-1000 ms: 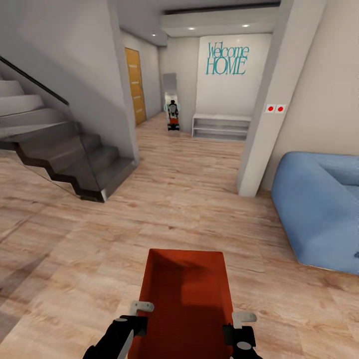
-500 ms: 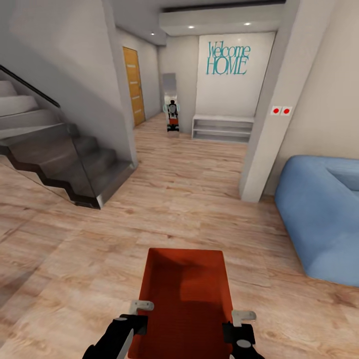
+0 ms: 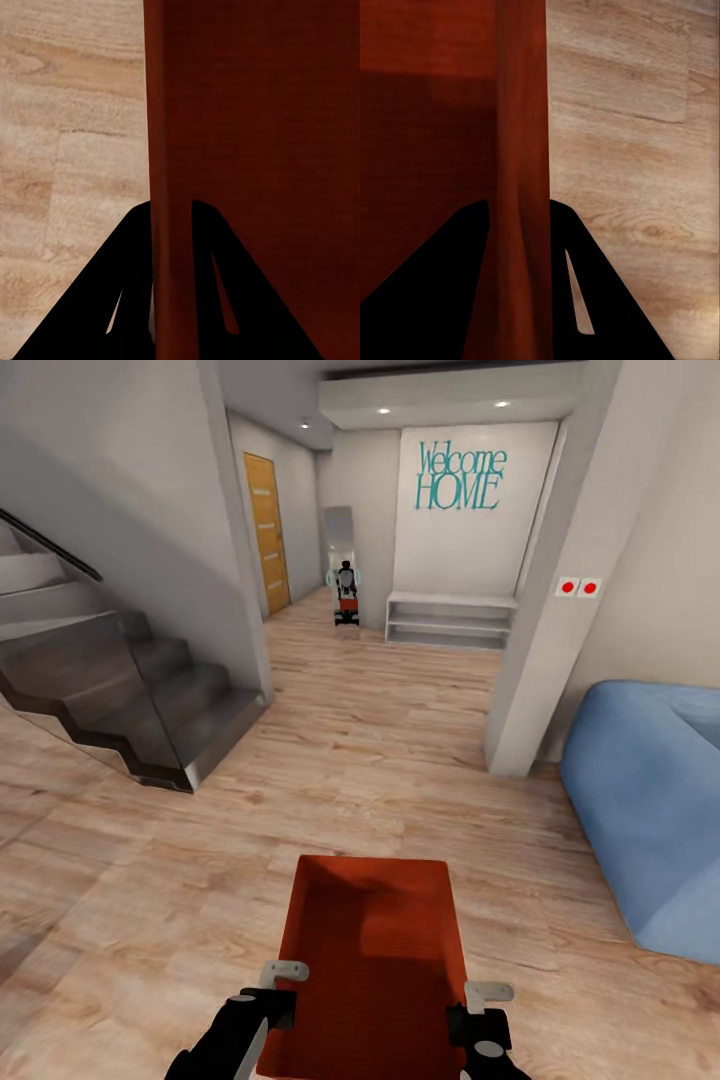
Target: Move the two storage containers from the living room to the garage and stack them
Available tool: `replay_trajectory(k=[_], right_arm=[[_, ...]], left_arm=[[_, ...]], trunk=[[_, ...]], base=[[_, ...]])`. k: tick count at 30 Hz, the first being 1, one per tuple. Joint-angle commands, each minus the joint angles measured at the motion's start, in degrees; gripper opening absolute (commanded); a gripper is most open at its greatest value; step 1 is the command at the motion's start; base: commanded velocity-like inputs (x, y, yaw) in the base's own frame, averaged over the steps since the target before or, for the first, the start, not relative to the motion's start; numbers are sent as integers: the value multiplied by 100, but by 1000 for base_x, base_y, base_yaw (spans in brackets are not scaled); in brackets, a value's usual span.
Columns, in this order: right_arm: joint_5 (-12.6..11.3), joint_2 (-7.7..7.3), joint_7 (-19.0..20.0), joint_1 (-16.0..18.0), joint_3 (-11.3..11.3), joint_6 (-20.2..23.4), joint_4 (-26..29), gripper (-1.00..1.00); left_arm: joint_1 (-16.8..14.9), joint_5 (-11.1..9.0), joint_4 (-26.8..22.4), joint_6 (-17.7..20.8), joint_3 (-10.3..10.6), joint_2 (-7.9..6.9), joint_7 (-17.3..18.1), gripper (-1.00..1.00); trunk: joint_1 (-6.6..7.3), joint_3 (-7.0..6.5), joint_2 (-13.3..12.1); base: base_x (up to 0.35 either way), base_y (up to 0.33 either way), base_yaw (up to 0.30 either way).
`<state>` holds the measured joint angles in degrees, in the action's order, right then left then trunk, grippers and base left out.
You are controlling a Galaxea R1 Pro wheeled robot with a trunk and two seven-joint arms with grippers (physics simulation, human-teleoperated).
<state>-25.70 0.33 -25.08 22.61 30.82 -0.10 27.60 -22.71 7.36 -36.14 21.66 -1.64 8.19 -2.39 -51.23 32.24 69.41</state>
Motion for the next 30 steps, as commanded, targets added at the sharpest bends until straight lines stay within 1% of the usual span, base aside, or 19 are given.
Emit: replay_trajectory(k=[1, 12, 16, 30], right_arm=[[-6, -7, -41, 15, -43, 1, 43, -100], [-6, 8, -45, 15, -43, 1, 43, -100], [-6, -13, -34, 15, -41, -14, 43, -100], [-6, -15, -15, 15, -43, -25, 43, -100]], left_arm=[[3, 63, 152, 26, 41, -2, -34, -100], [3, 63, 152, 26, 41, -2, -34, -100], [3, 63, 152, 26, 41, -2, -34, -100], [3, 63, 152, 23, 41, -2, -34, -100]], trunk=[[-3, 6, 3], [-3, 6, 3], [-3, 6, 3], [-3, 6, 3]], base=[[315, 0, 0], [315, 0, 0], [315, 0, 0], [315, 0, 0]])
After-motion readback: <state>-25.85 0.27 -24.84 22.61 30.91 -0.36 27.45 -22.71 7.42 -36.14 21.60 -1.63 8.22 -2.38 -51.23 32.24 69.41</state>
